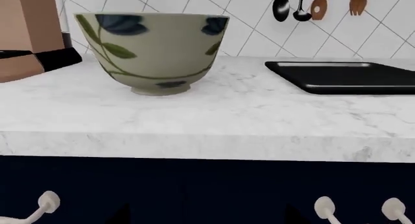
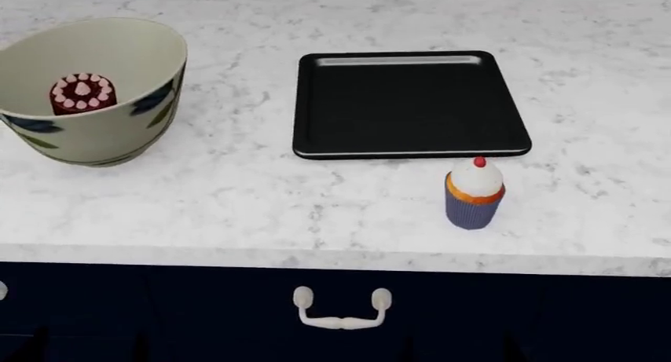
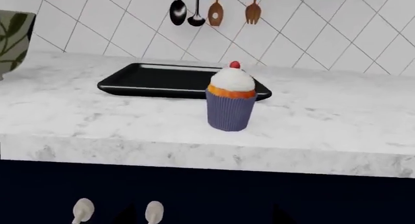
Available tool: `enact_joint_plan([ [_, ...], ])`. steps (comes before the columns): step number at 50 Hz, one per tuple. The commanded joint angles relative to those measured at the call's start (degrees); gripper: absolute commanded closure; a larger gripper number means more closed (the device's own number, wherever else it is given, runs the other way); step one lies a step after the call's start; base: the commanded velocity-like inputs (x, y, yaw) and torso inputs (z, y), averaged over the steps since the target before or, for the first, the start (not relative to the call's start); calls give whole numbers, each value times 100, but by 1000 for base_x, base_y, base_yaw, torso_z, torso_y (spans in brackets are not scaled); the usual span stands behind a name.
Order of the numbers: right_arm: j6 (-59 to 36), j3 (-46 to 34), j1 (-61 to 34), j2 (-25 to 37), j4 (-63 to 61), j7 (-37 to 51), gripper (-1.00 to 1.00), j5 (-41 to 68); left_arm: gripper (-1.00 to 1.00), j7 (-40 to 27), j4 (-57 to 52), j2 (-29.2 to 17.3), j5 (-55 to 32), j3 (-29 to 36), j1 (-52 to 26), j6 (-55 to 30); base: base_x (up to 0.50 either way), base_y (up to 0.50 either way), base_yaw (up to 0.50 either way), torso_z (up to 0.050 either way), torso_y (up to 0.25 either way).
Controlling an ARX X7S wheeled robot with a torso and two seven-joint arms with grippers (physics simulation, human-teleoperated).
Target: Pick up the bowl with cake and place it on the tray. Pick up the cupcake and place it on the tray.
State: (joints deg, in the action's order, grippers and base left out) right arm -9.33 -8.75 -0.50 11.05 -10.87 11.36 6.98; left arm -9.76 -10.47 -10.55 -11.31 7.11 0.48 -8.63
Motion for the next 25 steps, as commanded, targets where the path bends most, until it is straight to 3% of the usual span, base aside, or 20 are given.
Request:
enact_joint_plan([
  [1,-2256,434,97,700,-2703,110,-100,299,-100,-300,-2352,-568,-874,-531,139,-1919,0,0,0,0,0],
  [6,-3124,750,48,977,-3795,208,-100,435,-100,-538,-2975,-770,-867,-672,34,-2351,0,0,0,0,0],
  [15,-3724,1194,6,1118,-4726,183,-100,892,-100,-782,-3802,-931,-1236,-1009,5,-3048,0,0,0,0,0],
  [16,-3717,1208,-227,1605,-4911,647,-100,1360,-100,-911,-4251,-974,-1525,-1134,-177,-3496,0,0,0,0,0],
  [18,-3572,1035,-319,2133,-4909,1365,-100,2035,-100,-925,-4275,-988,-1561,-1137,-217,-3535,0,0,0,0,0],
  [25,-3365,855,-468,2631,-4889,1968,-100,2590,-100,-969,-4275,-1033,-1582,-1097,-330,-3564,0,0,0,0,0],
])
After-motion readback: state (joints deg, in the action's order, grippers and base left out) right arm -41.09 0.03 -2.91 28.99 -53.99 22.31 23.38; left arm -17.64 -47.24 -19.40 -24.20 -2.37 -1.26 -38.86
